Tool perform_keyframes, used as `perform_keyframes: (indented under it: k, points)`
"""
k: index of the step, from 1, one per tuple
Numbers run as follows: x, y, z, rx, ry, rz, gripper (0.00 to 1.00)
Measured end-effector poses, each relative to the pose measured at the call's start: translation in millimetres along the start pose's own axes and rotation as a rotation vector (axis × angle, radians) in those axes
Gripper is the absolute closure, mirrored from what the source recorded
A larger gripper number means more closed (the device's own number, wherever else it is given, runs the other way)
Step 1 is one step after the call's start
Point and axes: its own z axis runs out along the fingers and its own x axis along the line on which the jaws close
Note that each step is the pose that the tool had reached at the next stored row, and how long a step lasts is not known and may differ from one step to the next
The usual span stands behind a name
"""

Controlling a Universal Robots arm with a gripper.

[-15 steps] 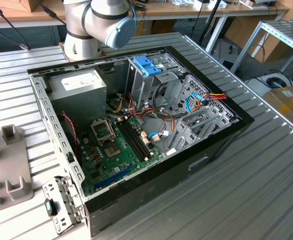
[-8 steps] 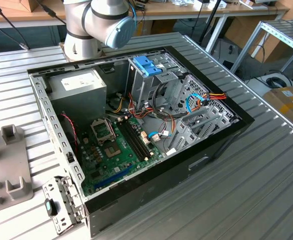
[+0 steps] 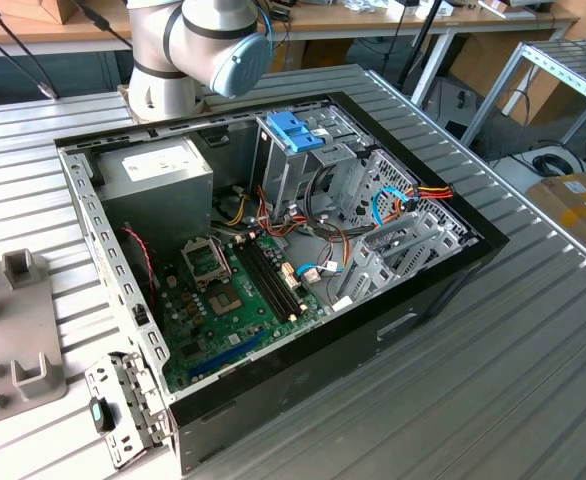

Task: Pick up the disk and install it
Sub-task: 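Pick up the disk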

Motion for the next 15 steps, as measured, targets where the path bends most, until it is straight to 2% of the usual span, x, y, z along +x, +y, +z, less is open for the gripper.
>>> perform_keyframes:
  k: [15]
  points:
    - [-0.4,0.6,-18.2,0.0,0.0,0.0,0.63]
